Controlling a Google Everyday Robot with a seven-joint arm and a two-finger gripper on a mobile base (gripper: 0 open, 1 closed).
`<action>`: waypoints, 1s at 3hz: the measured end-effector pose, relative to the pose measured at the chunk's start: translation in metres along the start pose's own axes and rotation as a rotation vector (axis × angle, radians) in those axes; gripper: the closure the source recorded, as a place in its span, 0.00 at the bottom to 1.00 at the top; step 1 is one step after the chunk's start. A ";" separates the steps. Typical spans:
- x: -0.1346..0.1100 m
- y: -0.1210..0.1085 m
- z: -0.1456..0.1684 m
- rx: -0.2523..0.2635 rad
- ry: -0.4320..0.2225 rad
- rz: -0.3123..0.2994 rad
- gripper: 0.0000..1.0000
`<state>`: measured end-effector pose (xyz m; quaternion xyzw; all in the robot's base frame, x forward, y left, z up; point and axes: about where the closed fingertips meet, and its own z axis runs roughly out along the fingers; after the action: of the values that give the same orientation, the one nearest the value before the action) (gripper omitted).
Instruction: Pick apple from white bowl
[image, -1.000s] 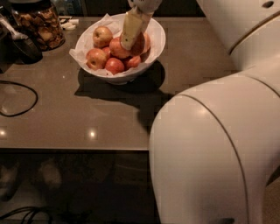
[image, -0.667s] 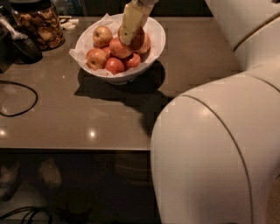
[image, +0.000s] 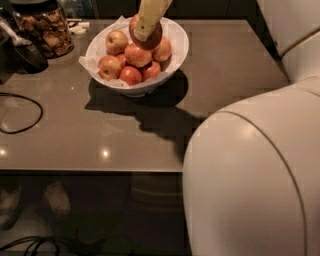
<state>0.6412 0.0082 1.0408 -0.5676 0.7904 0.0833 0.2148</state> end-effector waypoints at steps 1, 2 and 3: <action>-0.009 0.021 -0.011 -0.079 -0.084 -0.066 1.00; -0.014 0.040 -0.020 -0.137 -0.143 -0.119 1.00; -0.016 0.059 -0.026 -0.177 -0.179 -0.142 1.00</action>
Offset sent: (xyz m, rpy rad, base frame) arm -0.0898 0.0019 0.0222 0.1332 0.1431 0.3105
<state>0.5840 0.0326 1.0650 -0.6289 0.7157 0.1873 0.2389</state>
